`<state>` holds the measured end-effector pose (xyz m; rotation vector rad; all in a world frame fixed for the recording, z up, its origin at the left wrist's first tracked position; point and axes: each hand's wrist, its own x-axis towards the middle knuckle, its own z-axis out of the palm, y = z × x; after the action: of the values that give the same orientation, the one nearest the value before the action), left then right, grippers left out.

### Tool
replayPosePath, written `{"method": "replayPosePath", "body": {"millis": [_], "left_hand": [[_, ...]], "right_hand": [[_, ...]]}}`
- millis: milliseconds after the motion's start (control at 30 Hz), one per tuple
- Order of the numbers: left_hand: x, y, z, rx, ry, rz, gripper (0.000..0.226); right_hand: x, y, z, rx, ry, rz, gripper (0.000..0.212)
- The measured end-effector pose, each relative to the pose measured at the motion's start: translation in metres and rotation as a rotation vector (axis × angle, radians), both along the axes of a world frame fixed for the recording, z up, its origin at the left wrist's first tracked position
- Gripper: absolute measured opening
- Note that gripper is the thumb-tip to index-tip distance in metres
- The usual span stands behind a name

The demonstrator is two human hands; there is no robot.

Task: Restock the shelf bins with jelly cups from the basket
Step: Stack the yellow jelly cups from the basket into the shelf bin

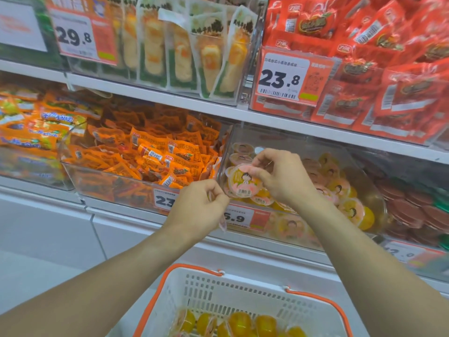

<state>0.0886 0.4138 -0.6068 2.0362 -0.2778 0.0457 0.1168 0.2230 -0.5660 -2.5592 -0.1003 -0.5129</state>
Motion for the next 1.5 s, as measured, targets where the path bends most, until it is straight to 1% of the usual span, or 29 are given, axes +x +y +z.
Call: {"method": "replayPosePath", "body": {"millis": [167,300,467,600,733,967,1200,1367,1500], "left_hand": [[0.004,0.005,0.0,-0.128,0.004,0.096,0.021],[0.005,0.004,0.003,-0.158,0.009,0.114,0.021],[0.004,-0.002,0.006,-0.148,-0.011,0.137,0.022],[0.005,-0.004,0.005,-0.176,-0.013,0.146,0.021],[0.007,-0.006,0.005,-0.227,-0.018,0.167,0.023],[0.013,-0.01,0.002,-0.255,-0.025,0.185,0.024],[0.016,-0.011,-0.003,-0.249,-0.012,0.192,0.024],[0.014,-0.011,0.0,-0.307,-0.025,0.175,0.023],[0.012,-0.012,0.001,-0.416,-0.038,0.143,0.03]], "right_hand": [[0.001,0.006,-0.011,-0.037,0.092,0.057,0.02],[0.007,0.008,-0.016,-0.026,0.114,0.056,0.02],[0.011,0.008,-0.014,-0.035,0.158,0.048,0.017],[0.014,0.004,-0.019,0.086,0.207,0.031,0.02],[0.015,-0.001,-0.026,0.18,0.256,0.027,0.013],[0.008,-0.002,-0.026,0.328,0.259,0.008,0.012],[0.009,-0.007,-0.034,0.382,0.334,0.042,0.009],[0.009,-0.007,-0.031,0.382,0.337,0.028,0.012],[0.005,-0.01,-0.031,0.447,0.375,-0.016,0.016]]}}
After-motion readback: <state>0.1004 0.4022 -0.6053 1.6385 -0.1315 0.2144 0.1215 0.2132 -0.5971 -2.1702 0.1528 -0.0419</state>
